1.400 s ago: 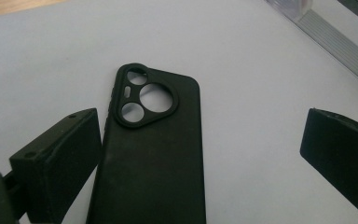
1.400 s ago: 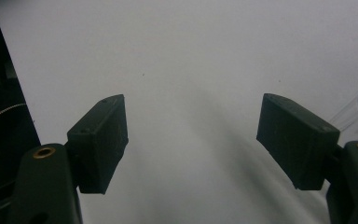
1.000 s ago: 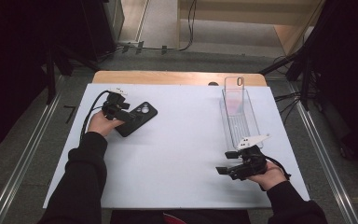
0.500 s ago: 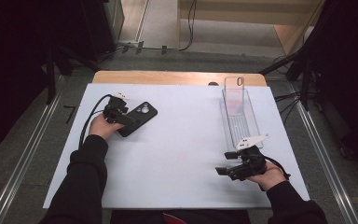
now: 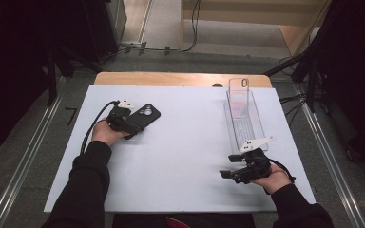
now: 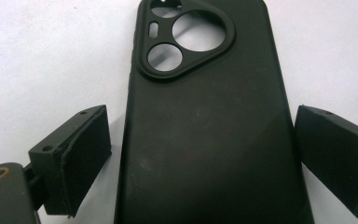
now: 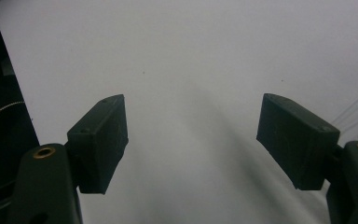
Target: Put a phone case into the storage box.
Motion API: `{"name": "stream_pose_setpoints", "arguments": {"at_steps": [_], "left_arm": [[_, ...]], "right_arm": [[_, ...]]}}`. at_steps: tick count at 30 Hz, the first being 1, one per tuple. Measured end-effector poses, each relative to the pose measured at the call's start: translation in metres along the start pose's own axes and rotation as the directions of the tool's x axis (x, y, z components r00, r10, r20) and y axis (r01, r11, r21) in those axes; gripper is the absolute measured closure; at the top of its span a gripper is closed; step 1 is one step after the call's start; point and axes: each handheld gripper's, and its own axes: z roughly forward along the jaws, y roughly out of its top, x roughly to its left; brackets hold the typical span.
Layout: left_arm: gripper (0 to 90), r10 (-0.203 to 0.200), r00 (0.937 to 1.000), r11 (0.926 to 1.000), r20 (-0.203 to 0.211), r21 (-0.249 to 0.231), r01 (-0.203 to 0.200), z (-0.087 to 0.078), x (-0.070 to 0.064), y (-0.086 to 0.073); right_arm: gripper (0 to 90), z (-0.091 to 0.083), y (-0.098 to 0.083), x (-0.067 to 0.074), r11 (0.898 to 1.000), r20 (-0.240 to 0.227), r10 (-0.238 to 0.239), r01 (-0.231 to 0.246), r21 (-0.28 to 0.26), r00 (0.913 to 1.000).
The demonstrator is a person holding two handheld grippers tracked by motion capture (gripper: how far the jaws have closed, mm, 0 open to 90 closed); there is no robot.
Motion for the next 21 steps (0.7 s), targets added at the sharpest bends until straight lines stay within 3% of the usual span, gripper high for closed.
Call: {"name": "stream_pose_setpoints", "arguments": {"at_steps": [3, 5, 14, 18, 21], "left_arm": [[6.7, -0.002, 1.0, 0.9999, -0.004, 0.011, 0.002, -0.0011, -0.0014, 0.0009], [12.6, -0.004, 0.9999, 0.9999, -0.009, 0.013, 0.004, -0.0028, -0.0034, 0.0016], [14.8, -0.025, 0.9995, 0.9996, -0.018, 0.014, 0.025, -0.0037, -0.0042, 0.0019], [15.9, -0.057, 0.9984, 0.9983, -0.007, 0.012, 0.057, -0.0046, -0.0027, 0.0029], [15.9, -0.116, 0.9927, 0.9931, 0.032, -0.011, 0.117, -0.0069, 0.0028, 0.0023]], "right_arm": [[22.7, 0.0004, 0.0002, -0.0002, 1.0, -0.001, -0.001, 0.001, 0.002, 1.0], [22.7, 0.0008, 0.0005, -0.0001, 1.0, -0.002, -0.003, 0.003, 0.002, 1.0], [22.6, 0.0007, 0.0008, 0.0002, 1.0, -0.003, -0.004, 0.004, 0.001, 1.0], [22.6, 0.0005, 0.0018, 0.0004, 1.0, -0.003, -0.003, 0.003, -0.001, 1.0], [22.6, 0.0008, 0.0017, 0.0, 1.0, -0.003, -0.003, 0.003, 0.001, 1.0]]}}
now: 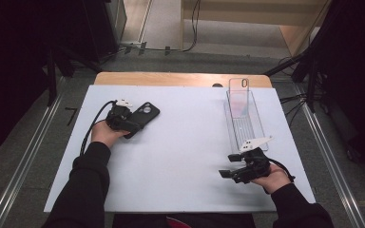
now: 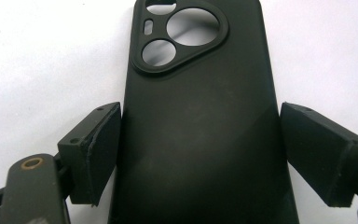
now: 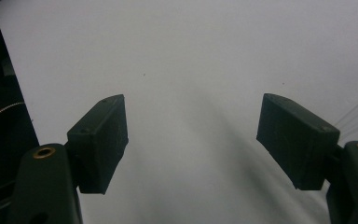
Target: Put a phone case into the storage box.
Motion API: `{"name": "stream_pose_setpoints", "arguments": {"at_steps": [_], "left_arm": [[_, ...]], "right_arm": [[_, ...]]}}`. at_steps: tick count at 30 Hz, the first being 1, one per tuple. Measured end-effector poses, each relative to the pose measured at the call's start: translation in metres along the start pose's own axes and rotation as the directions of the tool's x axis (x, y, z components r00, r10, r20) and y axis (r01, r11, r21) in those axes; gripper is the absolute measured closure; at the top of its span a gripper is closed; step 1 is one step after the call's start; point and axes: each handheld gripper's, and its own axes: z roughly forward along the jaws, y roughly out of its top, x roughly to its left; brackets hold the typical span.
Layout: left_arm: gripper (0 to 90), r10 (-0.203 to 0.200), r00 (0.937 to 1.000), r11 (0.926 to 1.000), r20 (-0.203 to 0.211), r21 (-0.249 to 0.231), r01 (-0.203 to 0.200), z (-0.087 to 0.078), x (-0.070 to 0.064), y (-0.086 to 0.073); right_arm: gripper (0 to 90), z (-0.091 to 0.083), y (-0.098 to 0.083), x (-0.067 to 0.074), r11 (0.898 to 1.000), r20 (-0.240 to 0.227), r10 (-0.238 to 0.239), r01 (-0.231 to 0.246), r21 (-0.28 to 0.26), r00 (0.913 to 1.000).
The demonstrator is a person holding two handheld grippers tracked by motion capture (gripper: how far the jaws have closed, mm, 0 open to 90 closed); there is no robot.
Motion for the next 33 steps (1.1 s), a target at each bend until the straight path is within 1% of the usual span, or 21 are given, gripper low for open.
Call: {"name": "stream_pose_setpoints", "arguments": {"at_steps": [2, 4, 7, 8, 9, 11, 12, 13, 14, 17, 19, 20, 23, 24, 25, 29, 31, 32, 33], "left_arm": [[15.9, -0.026, 0.9995, 0.9997, 0.017, -0.004, 0.026, -0.001, 0.001, 0.001], [16.0, -0.038, 0.9987, 0.9993, 0.034, 0.002, 0.038, -0.002, 0.002, 0.003], [16.1, -0.052, 0.9974, 0.9986, 0.05, 0.012, 0.051, -0.004, 0.001, 0.005], [16.1, -0.056, 0.9974, 0.9984, 0.046, 0.015, 0.055, -0.005, 0.0, 0.006], [16.1, -0.061, 0.9962, 0.9978, 0.062, 0.028, 0.059, -0.006, 0.0, 0.007], [16.0, -0.064, 0.9954, 0.9975, 0.072, 0.036, 0.061, -0.009, -0.001, 0.009], [16.0, -0.075, 0.9931, 0.9968, 0.09, 0.034, 0.073, -0.012, -0.002, 0.01], [16.0, -0.076, 0.9925, 0.997, 0.096, 0.026, 0.073, -0.015, -0.003, 0.011], [16.0, -0.076, 0.9911, 0.997, 0.11, 0.019, 0.074, -0.018, -0.003, 0.013], [16.1, -0.072, 0.9903, 0.9974, 0.119, 0.004, 0.072, -0.026, -0.009, 0.018], [16.0, -0.069, 0.9899, 0.9975, 0.124, -0.005, 0.07, -0.031, -0.014, 0.021], [16.0, -0.069, 0.9874, 0.9975, 0.142, -0.003, 0.07, -0.033, -0.017, 0.023], [15.9, -0.041, 0.9874, 0.999, 0.153, -0.011, 0.043, -0.041, -0.027, 0.031], [15.9, -0.039, 0.9867, 0.999, 0.158, -0.015, 0.042, -0.044, -0.03, 0.032], [16.0, -0.042, 0.9843, 0.9988, 0.171, -0.016, 0.046, -0.046, -0.033, 0.034], [15.9, -0.033, 0.984, 0.9992, 0.175, -0.016, 0.036, -0.053, -0.045, 0.037], [15.8, -0.025, 0.9839, 0.9995, 0.177, -0.016, 0.028, -0.056, -0.051, 0.036], [15.9, -0.029, 0.9835, 0.9993, 0.179, -0.019, 0.033, -0.056, -0.053, 0.036], [15.8, -0.032, 0.9826, 0.9993, 0.183, -0.013, 0.034, -0.057, -0.056, 0.035]], "right_arm": [[22.7, 0.0, 0.0, 0.0, 1.0, -0.001, 0.0, 0.0, -0.002, 1.0], [22.6, -0.001, 0.0, 0.0, 1.0, -0.002, -0.002, 0.002, -0.002, 1.0], [22.6, -0.001, 0.0, 0.001, 1.0, -0.005, -0.011, 0.011, -0.011, 0.9999], [22.6, -0.001, 0.001, 0.001, 1.0, -0.006, -0.011, 0.011, -0.013, 0.9999], [22.6, -0.001, 0.001, 0.001, 1.0, -0.007, -0.012, 0.012, -0.017, 0.9999], [22.6, -0.001, 0.001, 0.001, 1.0, -0.008, -0.017, 0.017, -0.023, 0.9998], [22.4, -0.001, 0.001, 0.001, 1.0, -0.009, -0.016, 0.015, -0.023, 0.9998], [22.0, -0.001, 0.001, 0.001, 1.0, -0.008, -0.014, 0.014, -0.022, 0.9999], [21.9, -0.002, 0.001, 0.001, 1.0, -0.006, -0.008, 0.008, -0.02, 1.0], [21.8, -0.002, 0.001, 0.0, 0.999, -0.006, -0.007, 0.006, -0.031, 1.0], [21.5, -0.002, 0.002, -0.001, 0.999, 0.002, -0.019, 0.019, -0.047, 0.9998], [21.4, -0.003, 0.002, 0.0, 0.998, 0.009, -0.018, 0.019, -0.055, 0.9998], [20.9, -0.004, 0.002, -0.001, 0.998, 0.013, -0.014, 0.014, -0.062, 0.9998], [20.8, -0.004, 0.002, -0.001, 0.998, 0.018, -0.015, 0.016, -0.067, 0.9997], [20.8, -0.004, 0.002, -0.001, 0.997, 0.019, -0.017, 0.019, -0.073, 0.9997], [20.7, -0.005, 0.002, 0.0, 0.996, 0.012, -0.02, 0.021, -0.091, 0.9997], [20.7, -0.005, 0.003, 0.001, 0.995, 0.015, -0.026, 0.028, -0.095, 0.9995], [20.6, -0.005, 0.003, 0.001, 0.995, 0.016, -0.027, 0.029, -0.097, 0.9995], [20.6, -0.005, 0.003, 0.001, 0.995, 0.018, -0.027, 0.029, -0.098, 0.9995]]}}
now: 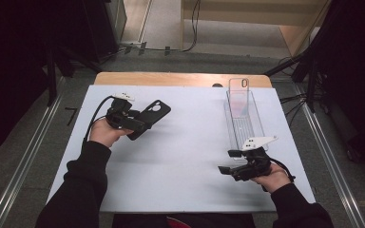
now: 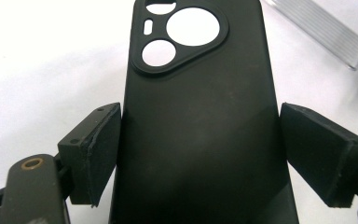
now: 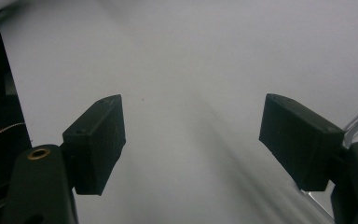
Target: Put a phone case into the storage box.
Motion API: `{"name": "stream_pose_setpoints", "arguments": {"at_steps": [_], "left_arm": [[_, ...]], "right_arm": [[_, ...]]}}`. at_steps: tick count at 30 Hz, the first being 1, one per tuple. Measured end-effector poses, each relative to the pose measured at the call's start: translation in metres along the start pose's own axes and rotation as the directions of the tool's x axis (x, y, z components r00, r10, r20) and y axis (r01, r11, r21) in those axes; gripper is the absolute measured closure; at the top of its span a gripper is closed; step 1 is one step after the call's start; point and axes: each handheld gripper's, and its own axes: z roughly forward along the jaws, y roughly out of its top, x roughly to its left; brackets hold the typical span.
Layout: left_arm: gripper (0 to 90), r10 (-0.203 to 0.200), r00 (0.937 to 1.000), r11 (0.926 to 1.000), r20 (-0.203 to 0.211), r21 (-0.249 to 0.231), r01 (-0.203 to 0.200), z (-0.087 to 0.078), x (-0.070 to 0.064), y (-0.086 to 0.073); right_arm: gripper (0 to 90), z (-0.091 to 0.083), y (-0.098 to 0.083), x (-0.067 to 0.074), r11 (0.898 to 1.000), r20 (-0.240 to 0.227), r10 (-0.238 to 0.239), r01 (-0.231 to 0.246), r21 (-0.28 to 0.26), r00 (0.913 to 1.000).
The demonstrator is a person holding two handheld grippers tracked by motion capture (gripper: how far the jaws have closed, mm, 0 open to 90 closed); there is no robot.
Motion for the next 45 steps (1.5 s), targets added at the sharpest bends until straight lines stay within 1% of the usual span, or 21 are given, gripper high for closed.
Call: {"name": "stream_pose_setpoints", "arguments": {"at_steps": [2, 4, 5, 7, 11, 12, 16, 18, 20, 23, 28, 29, 31, 33, 35, 37, 39, 42, 43, 44, 45], "left_arm": [[15.8, -0.002, 1.0, 1.0, -0.003, 0.006, 0.002, 0.0, -0.007, -0.002], [15.8, 0.0, 1.0, 1.0, 0.007, 0.002, 0.0, 0.001, -0.012, -0.004], [15.8, 0.0, 1.0, 1.0, 0.007, 0.0, 0.0, 0.001, -0.017, -0.005], [15.8, -0.003, 1.0, 1.0, 0.009, -0.007, 0.003, 0.001, -0.023, -0.007], [15.8, -0.012, 0.9999, 0.9999, 0.012, -0.009, 0.012, 0.001, -0.034, -0.011], [15.8, -0.009, 0.9998, 0.9999, 0.015, -0.012, 0.009, 0.001, -0.036, -0.012], [15.7, -0.031, 0.9994, 0.9995, 0.017, -0.009, 0.031, 0.0, -0.042, -0.017], [15.7, -0.039, 0.9992, 0.9992, 0.008, -0.009, 0.039, 0.001, -0.045, -0.021], [15.7, -0.043, 0.9991, 0.9991, 0.003, -0.008, 0.043, 0.002, -0.05, -0.025], [15.7, -0.037, 0.9993, 0.9992, 0.004, -0.011, 0.037, 0.003, -0.056, -0.029], [15.6, -0.057, 0.9982, 0.9982, 0.022, -0.02, 0.057, 0.006, -0.068, -0.037], [15.6, -0.06, 0.998, 0.9979, 0.02, -0.023, 0.06, 0.006, -0.071, -0.038], [15.5, -0.066, 0.9976, 0.9973, 0.023, -0.032, 0.066, 0.007, -0.076, -0.041], [15.5, -0.062, 0.998, 0.9974, 0.015, -0.036, 0.063, 0.007, -0.081, -0.044], [15.5, -0.064, 0.9979, 0.9966, 0.006, -0.051, 0.064, 0.008, -0.085, -0.047], [15.5, -0.066, 0.9978, 0.995, 0.009, -0.074, 0.067, 0.008, -0.088, -0.05], [15.5, -0.081, 0.9966, 0.9922, 0.013, -0.094, 0.082, 0.009, -0.091, -0.052], [15.4, -0.089, 0.996, 0.9872, -0.004, -0.133, 0.088, 0.009, -0.096, -0.057], [15.4, -0.094, 0.9956, 0.985, -0.011, -0.147, 0.091, 0.009, -0.097, -0.058], [15.4, -0.099, 0.9951, 0.9826, -0.007, -0.159, 0.096, 0.009, -0.099, -0.06], [15.3, -0.102, 0.9948, 0.9789, -0.009, -0.179, 0.099, 0.009, -0.1, -0.061]], "right_arm": [[20.5, 0.0, 0.0, 0.0, 1.0, 0.001, 0.007, -0.007, 0.002, 1.0], [20.4, 0.0, 0.0, 0.0, 1.0, 0.002, 0.013, -0.013, 0.004, 0.9999], [20.4, 0.0, 0.0, 0.0, 1.0, 0.003, 0.015, -0.015, 0.003, 0.9999], [20.4, 0.001, 0.001, 0.0, 0.999, 0.002, 0.031, -0.031, 0.021, 0.9995], [20.4, 0.001, 0.003, 0.001, 1.0, 0.005, 0.021, -0.021, 0.021, 0.9998], [20.4, 0.0, 0.003, 0.001, 0.999, 0.001, 0.028, -0.028, 0.022, 0.9996], [20.4, 0.0, 0.006, 0.003, 0.999, 0.007, 0.043, -0.043, 0.019, 0.999], [20.4, 0.0, 0.008, 0.005, 0.999, 0.001, 0.049, -0.049, 0.019, 0.9988], [20.4, -0.001, 0.011, 0.006, 0.999, 0.007, 0.047, -0.047, 0.005, 0.9989], [20.4, -0.001, 0.015, 0.009, 0.998, -0.007, 0.07, -0.07, -0.002, 0.9975], [20.4, 0.001, 0.02, 0.015, 0.995, -0.028, 0.101, -0.101, 0.001, 0.9945], [20.4, 0.001, 0.021, 0.016, 0.994, -0.033, 0.105, -0.105, 0.001, 0.9939], [20.4, 0.001, 0.023, 0.018, 0.993, -0.034, 0.115, -0.115, -0.002, 0.9928], [20.4, 0.001, 0.025, 0.019, 0.992, -0.032, 0.126, -0.126, -0.002, 0.9916], [20.4, 0.002, 0.027, 0.019, 0.991, -0.031, 0.134, -0.134, -0.006, 0.9905], [20.4, 0.003, 0.029, 0.02, 0.989, -0.029, 0.148, -0.148, -0.005, 0.9885], [20.4, 0.004, 0.032, 0.02, 0.987, -0.032, 0.161, -0.161, -0.005, 0.9865], [20.4, 0.006, 0.038, 0.022, 0.983, -0.016, 0.181, -0.181, -0.014, 0.9833], [20.4, 0.007, 0.039, 0.022, 0.982, -0.013, 0.186, -0.186, -0.016, 0.9825], [20.4, 0.008, 0.041, 0.023, 0.981, -0.016, 0.192, -0.192, -0.019, 0.9813], [20.3, 0.009, 0.043, 0.024, 0.981, -0.016, 0.195, -0.195, -0.018, 0.9806]]}}
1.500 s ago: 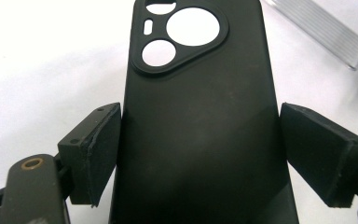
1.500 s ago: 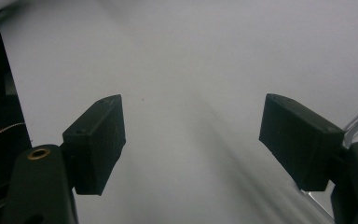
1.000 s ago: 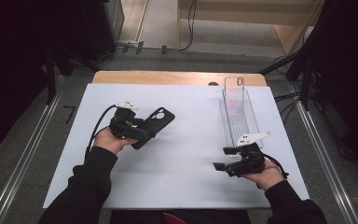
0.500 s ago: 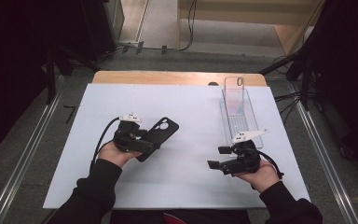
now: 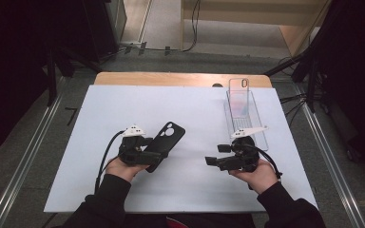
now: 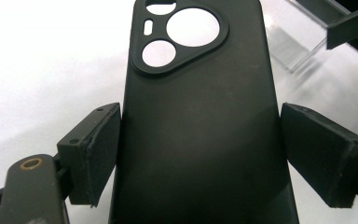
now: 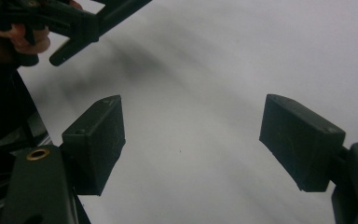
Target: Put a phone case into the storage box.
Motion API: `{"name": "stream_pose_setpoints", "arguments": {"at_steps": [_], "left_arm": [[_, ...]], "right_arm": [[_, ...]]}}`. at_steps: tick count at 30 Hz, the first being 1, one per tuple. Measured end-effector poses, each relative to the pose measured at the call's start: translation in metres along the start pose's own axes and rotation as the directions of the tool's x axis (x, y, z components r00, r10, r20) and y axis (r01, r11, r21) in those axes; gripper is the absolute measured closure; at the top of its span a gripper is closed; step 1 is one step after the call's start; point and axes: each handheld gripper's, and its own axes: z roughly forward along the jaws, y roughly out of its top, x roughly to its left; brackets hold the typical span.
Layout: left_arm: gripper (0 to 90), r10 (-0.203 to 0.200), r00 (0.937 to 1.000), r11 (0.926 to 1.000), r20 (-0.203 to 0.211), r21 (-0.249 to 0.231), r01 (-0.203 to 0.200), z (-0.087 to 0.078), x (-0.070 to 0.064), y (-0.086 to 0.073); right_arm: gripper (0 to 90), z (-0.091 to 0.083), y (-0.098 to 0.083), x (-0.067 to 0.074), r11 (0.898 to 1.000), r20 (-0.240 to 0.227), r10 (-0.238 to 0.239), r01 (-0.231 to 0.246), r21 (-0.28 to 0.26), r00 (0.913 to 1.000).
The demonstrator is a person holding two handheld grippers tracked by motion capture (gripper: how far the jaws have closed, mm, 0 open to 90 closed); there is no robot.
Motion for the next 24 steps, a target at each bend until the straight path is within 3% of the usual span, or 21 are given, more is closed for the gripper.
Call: {"name": "stream_pose_setpoints", "arguments": {"at_steps": [6, 19, 24], "left_arm": [[15.3, -0.015, 0.9998, 0.9988, -0.012, -0.047, 0.014, 0.003, -0.004, -0.003], [15.2, 0.042, 0.9981, 0.992, -0.044, -0.117, -0.047, 0.014, -0.01, -0.005], [15.2, 0.064, 0.997, 0.9866, -0.043, -0.148, -0.07, 0.016, -0.013, -0.005]], "right_arm": [[20.3, 0.006, 0.012, 0.007, 1.0, -0.004, -0.001, 0.001, -0.014, 1.0], [20.3, 0.018, 0.039, 0.013, 0.999, 0.002, 0.013, -0.013, -0.036, 0.9999], [20.3, 0.023, 0.05, 0.01, 0.998, -0.017, 0.043, -0.044, -0.042, 0.9989]]}}
